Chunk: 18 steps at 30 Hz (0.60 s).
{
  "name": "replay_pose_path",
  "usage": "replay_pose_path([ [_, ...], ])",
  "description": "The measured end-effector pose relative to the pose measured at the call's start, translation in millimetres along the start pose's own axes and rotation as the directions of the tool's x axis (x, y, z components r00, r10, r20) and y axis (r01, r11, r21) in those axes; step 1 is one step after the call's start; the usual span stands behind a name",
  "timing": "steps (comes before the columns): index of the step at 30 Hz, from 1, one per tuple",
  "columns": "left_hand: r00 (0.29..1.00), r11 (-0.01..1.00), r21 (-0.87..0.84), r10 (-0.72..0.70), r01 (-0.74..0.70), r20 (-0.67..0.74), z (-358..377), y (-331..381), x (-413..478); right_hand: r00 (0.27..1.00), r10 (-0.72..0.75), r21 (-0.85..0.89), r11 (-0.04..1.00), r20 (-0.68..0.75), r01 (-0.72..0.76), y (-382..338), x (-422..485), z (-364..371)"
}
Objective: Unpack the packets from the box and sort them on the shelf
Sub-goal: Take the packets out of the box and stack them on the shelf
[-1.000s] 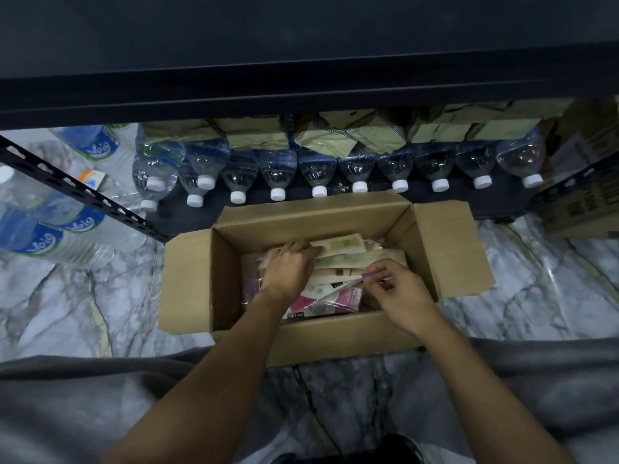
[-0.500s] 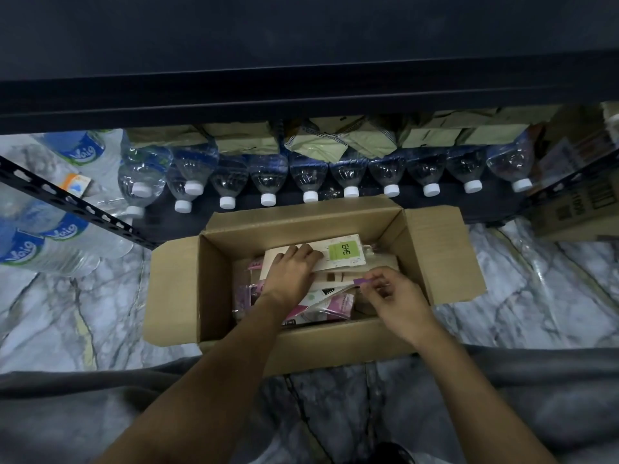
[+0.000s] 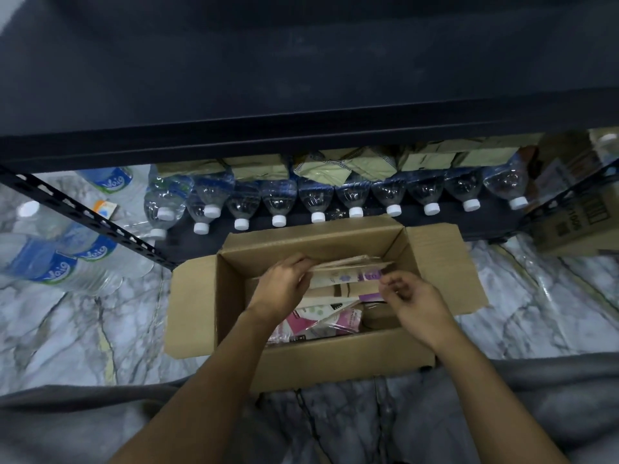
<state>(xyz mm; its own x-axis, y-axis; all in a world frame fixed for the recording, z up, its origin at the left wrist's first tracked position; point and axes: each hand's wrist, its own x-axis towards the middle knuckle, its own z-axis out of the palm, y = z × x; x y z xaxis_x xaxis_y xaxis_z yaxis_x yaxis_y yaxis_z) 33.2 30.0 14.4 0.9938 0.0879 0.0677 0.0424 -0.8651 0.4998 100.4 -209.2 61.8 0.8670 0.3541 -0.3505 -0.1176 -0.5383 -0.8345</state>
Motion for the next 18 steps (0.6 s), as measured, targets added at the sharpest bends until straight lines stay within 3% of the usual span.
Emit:
replay_pose_path([
  [3, 0.995, 0.993, -0.070, -0.100, 0.098, -0.022, -27, 4, -8, 1.000, -0.010, -0.035, 0.999, 0.017, 0.011, -5, -6, -2],
  [6, 0.958, 0.935, -0.261, -0.271, 0.240, -0.092, -59, 13, -19, 0.999, 0.004, -0.075, 0.997, 0.041, -0.001, -8, -9, -2],
  [9, 0.867, 0.775, -0.565, -0.458, 0.282, -0.195, -87, 26, -32, 0.998, -0.003, -0.104, 0.995, 0.058, 0.009, -12, -10, -1],
  [11, 0.768, 0.686, -0.671, -0.580, 0.281, -0.272, -97, 27, -39, 0.997, -0.014, -0.104, 0.994, 0.076, 0.022, -15, -11, 2],
  [15, 0.634, 0.475, -0.802, -0.756, 0.361, -0.162, -98, 9, -51, 0.995, -0.032, -0.126, 0.991, 0.095, 0.044, -18, -11, 8],
  [18, 0.632, 0.482, -0.758, -0.765, 0.439, -0.121, -93, 1, -57, 0.995, -0.042, -0.175, 0.983, 0.089, 0.057, -15, -7, 14],
])
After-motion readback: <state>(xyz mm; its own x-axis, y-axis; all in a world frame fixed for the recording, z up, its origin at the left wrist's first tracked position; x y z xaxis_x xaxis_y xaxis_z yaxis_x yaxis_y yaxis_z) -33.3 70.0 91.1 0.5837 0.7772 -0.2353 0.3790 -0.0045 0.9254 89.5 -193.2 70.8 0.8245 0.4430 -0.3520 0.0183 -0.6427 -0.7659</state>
